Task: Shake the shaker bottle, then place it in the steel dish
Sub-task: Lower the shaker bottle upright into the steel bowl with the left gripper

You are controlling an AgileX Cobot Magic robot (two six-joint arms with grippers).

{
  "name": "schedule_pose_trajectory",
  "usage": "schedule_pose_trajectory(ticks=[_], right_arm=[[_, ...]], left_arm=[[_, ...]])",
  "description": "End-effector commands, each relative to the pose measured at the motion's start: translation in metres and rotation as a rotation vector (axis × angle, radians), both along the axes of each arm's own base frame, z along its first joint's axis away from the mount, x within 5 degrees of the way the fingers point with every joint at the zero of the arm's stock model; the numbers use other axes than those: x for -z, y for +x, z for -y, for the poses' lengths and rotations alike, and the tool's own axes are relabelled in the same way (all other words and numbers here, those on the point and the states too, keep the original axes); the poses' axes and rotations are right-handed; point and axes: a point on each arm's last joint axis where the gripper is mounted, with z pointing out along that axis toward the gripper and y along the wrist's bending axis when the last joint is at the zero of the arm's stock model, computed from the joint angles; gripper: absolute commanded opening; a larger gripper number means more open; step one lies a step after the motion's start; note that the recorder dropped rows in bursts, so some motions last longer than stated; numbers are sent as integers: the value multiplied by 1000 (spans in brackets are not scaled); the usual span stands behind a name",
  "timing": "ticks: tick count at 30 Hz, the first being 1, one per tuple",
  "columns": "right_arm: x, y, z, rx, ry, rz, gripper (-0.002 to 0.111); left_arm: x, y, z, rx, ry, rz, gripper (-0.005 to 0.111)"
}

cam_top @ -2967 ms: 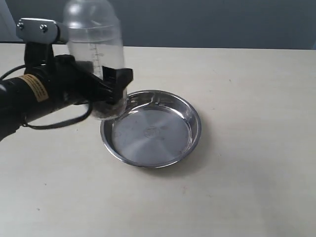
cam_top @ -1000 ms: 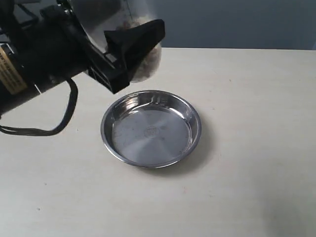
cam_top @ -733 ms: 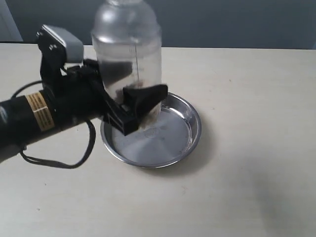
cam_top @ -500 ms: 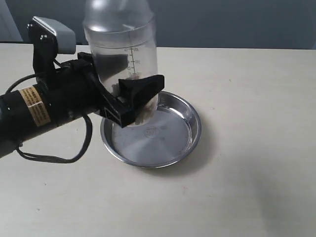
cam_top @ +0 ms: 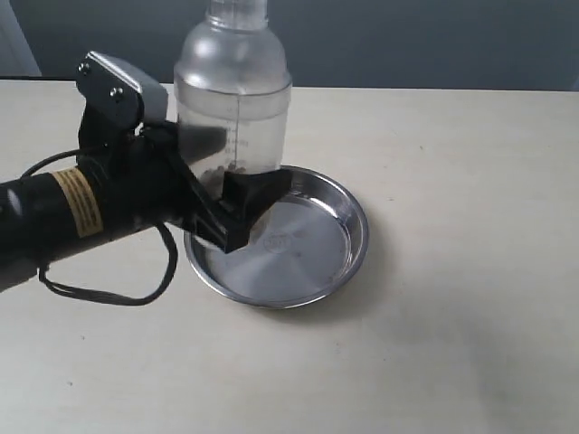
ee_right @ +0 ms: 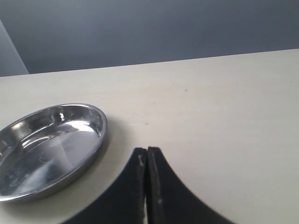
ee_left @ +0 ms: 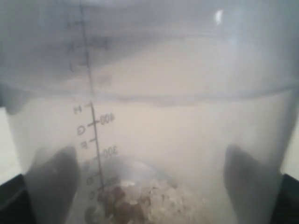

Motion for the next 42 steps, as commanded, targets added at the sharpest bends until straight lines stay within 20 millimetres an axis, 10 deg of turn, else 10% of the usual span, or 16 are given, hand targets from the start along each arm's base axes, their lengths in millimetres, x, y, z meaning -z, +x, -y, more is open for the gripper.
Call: schedule_pose_trajectory(ticks=[1,17,42], right_arm=[[-1,0,0,1,-2,13,-1],[-1,0,0,1,-2,13,-1],[-1,0,0,1,-5,13,-1]], left_arm=[[-5,11,5,4,-104,107,0],[110,82,26,-161,-142,80,0],[129,92,31,-164,-122,55,0]])
